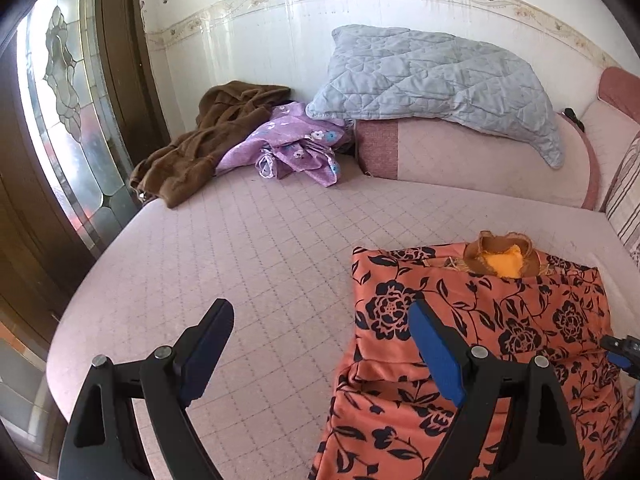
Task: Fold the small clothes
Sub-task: 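Grasp the shirt hem with both grippers, then lift the hem with both grippers and fold it toward the collar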
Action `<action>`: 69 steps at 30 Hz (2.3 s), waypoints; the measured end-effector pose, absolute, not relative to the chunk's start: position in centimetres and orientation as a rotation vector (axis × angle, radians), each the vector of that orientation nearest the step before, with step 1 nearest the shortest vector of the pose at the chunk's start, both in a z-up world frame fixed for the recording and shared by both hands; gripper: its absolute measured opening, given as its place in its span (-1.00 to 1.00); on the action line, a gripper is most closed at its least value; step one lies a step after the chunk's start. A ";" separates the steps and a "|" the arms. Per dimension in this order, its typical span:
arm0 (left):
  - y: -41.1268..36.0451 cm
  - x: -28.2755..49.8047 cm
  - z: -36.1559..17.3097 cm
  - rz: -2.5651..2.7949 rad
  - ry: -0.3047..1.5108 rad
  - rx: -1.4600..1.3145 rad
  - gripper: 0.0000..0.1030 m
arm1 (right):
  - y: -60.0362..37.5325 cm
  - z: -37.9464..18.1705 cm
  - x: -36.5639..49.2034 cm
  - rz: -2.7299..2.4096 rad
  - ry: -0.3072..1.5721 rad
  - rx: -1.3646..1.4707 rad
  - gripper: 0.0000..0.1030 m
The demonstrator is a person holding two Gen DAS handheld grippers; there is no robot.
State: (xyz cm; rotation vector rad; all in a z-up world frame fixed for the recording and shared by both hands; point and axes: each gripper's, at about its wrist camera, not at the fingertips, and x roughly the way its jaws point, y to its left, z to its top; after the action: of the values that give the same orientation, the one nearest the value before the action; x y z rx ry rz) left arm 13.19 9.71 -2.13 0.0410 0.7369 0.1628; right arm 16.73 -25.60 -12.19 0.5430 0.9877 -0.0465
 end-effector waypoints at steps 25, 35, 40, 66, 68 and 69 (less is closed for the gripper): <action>14.7 -2.6 -17.0 -0.006 1.182 -0.137 0.76 | -30.1 -15.6 -7.3 0.228 1.109 0.601 0.33; 15.0 -4.7 -16.3 -0.033 1.151 -0.145 -0.59 | -30.2 -16.0 -7.5 0.171 1.136 0.564 0.11; 13.6 -5.3 -16.9 -0.048 1.178 -0.084 0.27 | -29.0 -16.2 -7.4 0.171 1.141 0.525 0.20; 15.2 -4.8 -14.0 -0.140 1.145 -0.256 -0.90 | -32.1 -12.6 -7.9 0.236 1.060 0.733 -0.91; 15.3 -4.1 -17.0 -0.110 1.271 -0.244 -0.89 | -32.4 -14.9 -7.4 0.217 1.125 0.738 -0.91; 15.3 -4.2 -16.9 -0.112 1.259 -0.250 -0.90 | -32.6 -16.5 -7.2 0.205 1.171 0.756 -0.91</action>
State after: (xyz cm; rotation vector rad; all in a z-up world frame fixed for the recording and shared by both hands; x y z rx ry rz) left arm -4.21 15.31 -16.89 -0.2498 1.2587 -0.1125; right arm -7.20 -32.59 -16.51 0.7559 1.1715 0.2047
